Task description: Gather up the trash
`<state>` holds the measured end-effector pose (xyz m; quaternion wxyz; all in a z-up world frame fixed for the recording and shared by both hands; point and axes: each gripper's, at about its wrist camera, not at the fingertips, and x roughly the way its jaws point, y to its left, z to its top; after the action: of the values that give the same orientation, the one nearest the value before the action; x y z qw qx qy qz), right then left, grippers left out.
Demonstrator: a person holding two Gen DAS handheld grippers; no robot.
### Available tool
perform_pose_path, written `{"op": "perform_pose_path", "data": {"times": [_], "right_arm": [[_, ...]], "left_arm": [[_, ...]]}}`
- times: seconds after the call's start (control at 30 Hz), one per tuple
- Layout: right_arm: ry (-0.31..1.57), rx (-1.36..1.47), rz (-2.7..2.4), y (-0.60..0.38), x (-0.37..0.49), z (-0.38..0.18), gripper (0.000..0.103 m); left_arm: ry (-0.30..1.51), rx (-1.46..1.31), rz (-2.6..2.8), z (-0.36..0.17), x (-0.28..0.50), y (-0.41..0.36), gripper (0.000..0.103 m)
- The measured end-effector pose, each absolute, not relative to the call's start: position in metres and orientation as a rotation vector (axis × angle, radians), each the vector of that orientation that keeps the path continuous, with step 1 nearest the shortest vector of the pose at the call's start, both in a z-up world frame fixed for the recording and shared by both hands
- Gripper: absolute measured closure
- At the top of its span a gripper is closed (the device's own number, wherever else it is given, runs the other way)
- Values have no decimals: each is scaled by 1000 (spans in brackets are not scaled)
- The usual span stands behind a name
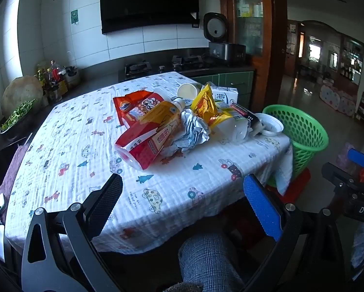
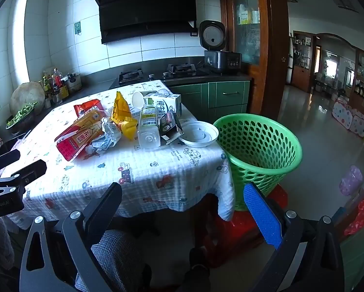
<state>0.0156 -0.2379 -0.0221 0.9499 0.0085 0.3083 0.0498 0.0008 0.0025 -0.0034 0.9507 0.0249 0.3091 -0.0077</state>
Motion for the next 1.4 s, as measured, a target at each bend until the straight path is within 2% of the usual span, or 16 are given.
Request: {"op": "perform_pose_path", "data": {"times": [1.4], "right_arm": [[617, 27, 93, -244, 15, -19, 6]], "left_arm": [[633, 54, -17, -5, -1, -7, 5]]}}
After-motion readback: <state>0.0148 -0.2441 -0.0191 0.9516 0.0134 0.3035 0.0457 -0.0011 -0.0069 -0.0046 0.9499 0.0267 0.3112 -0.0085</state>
